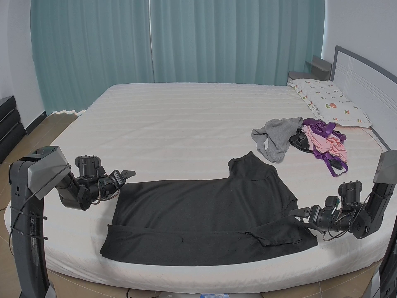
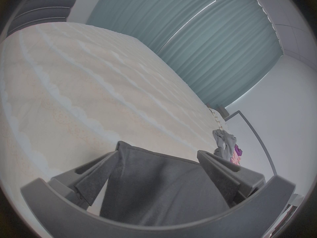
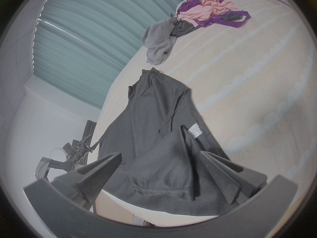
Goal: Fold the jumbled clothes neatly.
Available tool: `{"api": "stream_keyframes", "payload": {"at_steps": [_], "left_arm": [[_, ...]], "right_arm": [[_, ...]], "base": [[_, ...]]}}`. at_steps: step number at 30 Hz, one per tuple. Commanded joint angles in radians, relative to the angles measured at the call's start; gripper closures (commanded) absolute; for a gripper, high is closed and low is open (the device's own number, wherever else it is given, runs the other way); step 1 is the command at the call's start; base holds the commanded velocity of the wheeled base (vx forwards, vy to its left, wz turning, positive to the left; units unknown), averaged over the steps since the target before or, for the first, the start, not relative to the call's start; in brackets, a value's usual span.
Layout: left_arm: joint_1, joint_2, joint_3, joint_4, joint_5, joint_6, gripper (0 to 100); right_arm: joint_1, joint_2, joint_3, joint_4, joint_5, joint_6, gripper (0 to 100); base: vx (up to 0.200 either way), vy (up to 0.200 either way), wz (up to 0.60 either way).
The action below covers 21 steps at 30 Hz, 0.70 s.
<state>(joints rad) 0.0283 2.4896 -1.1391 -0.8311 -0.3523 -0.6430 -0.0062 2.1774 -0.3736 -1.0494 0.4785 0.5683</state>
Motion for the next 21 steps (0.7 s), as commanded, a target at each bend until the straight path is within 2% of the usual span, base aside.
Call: {"api": "stream_keyframes", "payload": {"at_steps": [1,5,13,19,20,21], "left_arm": [[0.001,0.029,-0.004,-0.002,0.012,0.000,0],[-0.001,0.029,-0.005,-0.011,0.047,-0.003,0],[-0.004,0.048,-0.014,-0.039,0.050,-0.003,0],[-0.007,0.089,-0.070,-0.028,0.092,-0.003,0],[-0.007,0.094,-0.074,-0.026,0.099,-0.003,100],[-0.008,0.094,-0.074,-0.026,0.101,-0.003,100]], "right_arm": [[0.011,-0.007,0.007,0.000,0.000,0.001,0],[0.012,-0.008,0.007,0.000,0.000,0.001,0],[0.022,-0.025,0.015,0.000,0.003,0.004,0],[0.023,-0.038,0.018,0.002,0.003,0.005,0],[0.023,-0.042,0.018,0.002,0.005,0.005,0],[0.023,-0.044,0.018,0.002,0.005,0.005,0]], "base": [[0.000,0.000,0.00],[0.000,0.000,0.00],[0.000,0.000,0.00],[0.000,0.000,0.00],[0.000,0.000,0.00],[0.000,0.000,0.00]]}}
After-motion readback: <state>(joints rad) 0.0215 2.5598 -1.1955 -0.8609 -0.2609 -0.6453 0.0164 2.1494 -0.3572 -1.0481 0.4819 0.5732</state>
